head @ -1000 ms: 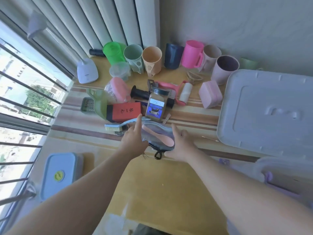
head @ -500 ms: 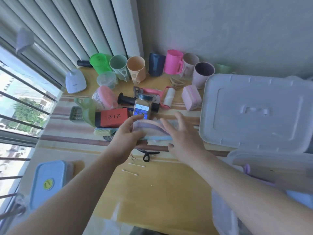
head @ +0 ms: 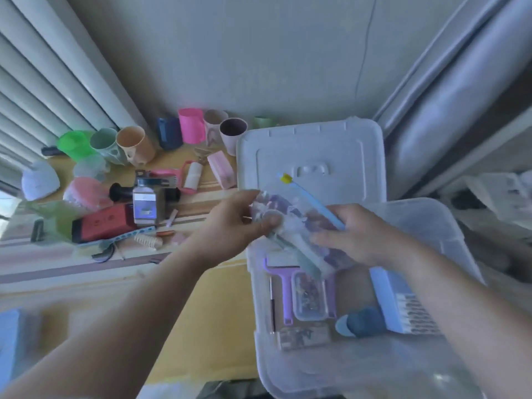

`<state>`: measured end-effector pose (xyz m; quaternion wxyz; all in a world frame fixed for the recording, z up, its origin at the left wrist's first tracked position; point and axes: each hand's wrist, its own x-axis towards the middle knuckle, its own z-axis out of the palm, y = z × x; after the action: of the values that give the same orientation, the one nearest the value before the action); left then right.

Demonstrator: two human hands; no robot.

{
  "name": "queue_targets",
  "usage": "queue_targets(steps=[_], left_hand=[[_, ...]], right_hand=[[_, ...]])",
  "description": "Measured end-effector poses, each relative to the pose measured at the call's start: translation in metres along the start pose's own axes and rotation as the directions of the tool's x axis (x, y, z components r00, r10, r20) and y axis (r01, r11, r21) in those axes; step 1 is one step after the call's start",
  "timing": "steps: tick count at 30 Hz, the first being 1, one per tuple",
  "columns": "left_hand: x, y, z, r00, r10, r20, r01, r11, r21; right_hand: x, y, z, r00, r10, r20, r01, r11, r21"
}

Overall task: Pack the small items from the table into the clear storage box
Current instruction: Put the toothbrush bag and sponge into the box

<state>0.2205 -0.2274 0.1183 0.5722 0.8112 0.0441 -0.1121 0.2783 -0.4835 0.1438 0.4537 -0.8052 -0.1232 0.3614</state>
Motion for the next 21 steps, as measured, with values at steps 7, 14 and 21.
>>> queue_targets(steps=[7,14,21], left_hand=[[0.012,-0.003,0.154,0.946,-0.283,0.156,0.319,0.894,-0.314],[-0.005,-0.043,0.236,0.853,-0.507,0.123,0.522,0.828,-0.206],[0.011,-0.053,0.254,0.857,-0.497,0.139,0.516,0.830,-0.213]], right_hand=[[-0.067,0.129,-0.034,0.978,0.152,-0.143,-0.108,0.954,0.278],[-0.104,0.185,-0.003,0.955,0.248,-0.163,-0.284,0.923,-0.261],[-0.068,0.202,-0.004,0.901,0.329,-0.284,-0.385,0.907,-0.171]])
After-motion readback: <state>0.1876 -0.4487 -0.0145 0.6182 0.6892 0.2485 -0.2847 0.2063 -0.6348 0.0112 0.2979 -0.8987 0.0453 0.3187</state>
